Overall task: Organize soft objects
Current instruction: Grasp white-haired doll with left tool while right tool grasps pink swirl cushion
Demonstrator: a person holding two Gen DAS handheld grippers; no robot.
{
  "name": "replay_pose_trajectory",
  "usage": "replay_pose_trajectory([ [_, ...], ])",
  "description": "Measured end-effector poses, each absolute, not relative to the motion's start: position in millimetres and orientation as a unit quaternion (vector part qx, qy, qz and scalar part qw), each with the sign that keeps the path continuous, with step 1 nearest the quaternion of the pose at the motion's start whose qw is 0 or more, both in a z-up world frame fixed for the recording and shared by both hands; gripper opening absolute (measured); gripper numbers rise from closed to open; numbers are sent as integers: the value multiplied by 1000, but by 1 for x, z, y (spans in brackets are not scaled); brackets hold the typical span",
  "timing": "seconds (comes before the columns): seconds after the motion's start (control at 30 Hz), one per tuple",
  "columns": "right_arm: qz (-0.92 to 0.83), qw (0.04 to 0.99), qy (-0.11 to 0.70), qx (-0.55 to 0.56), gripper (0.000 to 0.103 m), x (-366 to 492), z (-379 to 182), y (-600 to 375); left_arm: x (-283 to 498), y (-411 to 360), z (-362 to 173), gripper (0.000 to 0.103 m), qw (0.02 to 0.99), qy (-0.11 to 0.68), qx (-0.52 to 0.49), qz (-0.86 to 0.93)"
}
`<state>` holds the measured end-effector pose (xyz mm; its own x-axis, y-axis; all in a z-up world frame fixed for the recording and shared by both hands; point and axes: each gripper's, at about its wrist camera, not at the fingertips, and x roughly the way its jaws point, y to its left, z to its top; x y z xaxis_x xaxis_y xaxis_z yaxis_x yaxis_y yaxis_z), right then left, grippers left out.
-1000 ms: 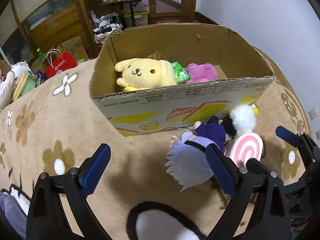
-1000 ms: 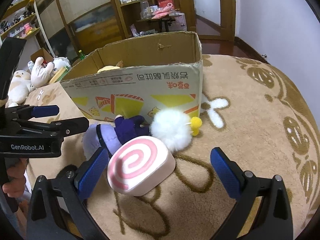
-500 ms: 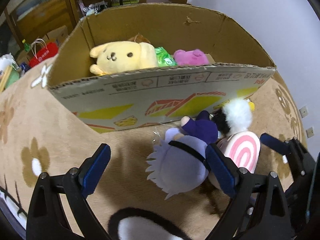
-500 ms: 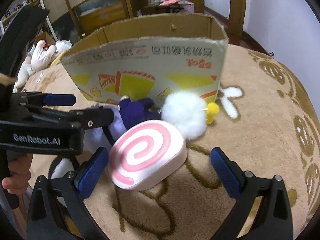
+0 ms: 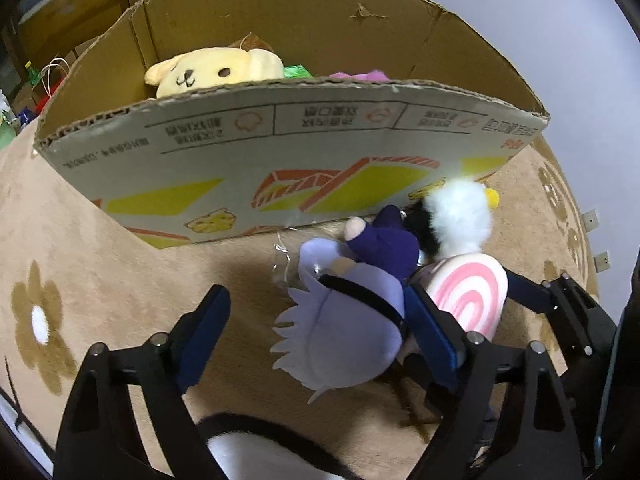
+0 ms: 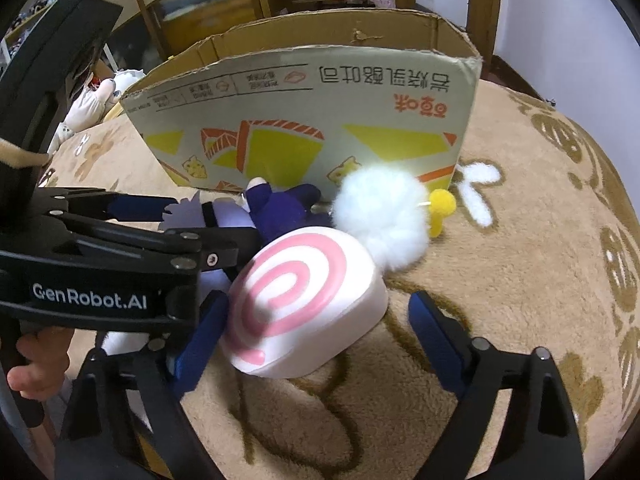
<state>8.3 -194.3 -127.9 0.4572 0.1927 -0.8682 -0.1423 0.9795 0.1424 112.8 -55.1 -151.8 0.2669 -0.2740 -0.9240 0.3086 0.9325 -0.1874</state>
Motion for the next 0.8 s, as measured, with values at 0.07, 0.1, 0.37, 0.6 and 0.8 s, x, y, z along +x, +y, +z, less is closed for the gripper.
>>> replay_pose_trajectory([
  [0.07, 93, 853, 513, 25, 93, 9, -129, -196, 114, -53, -151, 79, 793, 579, 6, -189],
  [0.1, 96, 852, 514, 26, 89, 9, -130, -196, 114, -51, -153, 77, 791, 581, 1, -193],
  [0.37, 105, 847, 520, 26, 76, 7, -130, -192, 118, -46, -157, 63, 774, 597, -42, -206],
  [0.6, 106, 846, 521, 29, 74, 7, -130, -193, 115, -50, -156, 67, 775, 599, -34, -198],
  [0.8, 104, 847, 521, 30, 73, 7, -131, -194, 119, -48, -161, 69, 767, 607, -55, -198],
])
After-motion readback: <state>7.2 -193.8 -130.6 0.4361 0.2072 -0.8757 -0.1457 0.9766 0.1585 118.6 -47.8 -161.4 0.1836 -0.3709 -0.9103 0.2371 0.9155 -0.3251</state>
